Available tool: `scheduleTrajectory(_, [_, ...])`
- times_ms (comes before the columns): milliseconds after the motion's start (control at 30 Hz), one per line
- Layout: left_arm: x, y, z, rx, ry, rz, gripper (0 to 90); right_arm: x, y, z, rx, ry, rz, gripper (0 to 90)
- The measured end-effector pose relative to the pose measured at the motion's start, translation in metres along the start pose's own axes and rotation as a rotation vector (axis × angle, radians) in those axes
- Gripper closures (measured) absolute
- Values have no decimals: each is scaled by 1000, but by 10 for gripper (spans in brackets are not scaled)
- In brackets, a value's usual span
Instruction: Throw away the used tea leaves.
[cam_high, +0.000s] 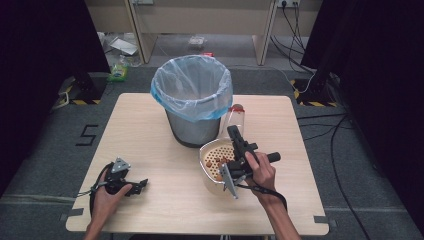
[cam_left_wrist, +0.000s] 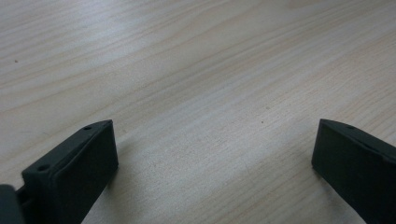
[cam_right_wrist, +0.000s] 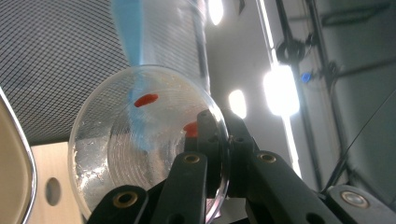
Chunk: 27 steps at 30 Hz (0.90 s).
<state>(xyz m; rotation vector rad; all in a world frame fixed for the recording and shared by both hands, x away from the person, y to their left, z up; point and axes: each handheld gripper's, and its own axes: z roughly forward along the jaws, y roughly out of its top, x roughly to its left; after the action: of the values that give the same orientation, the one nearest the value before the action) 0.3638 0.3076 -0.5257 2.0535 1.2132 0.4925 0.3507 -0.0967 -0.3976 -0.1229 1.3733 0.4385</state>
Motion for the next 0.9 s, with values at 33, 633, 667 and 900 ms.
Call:
scheduleTrajectory(33, [0,0,0,0,0,0,0,-3,-2,1,8,8,32,880])
scheduleTrajectory(633, [0,0,0,2,4,0,0,-19,-32,19,108,120,427,879])
scheduleTrajectory(667, [0,0,0,2,4,0,0,-20,-35,21,116,128,446,879])
scheduleTrajectory(900, [0,1,1,1,6,-3,0,-23,-45,36,151,176,560,878])
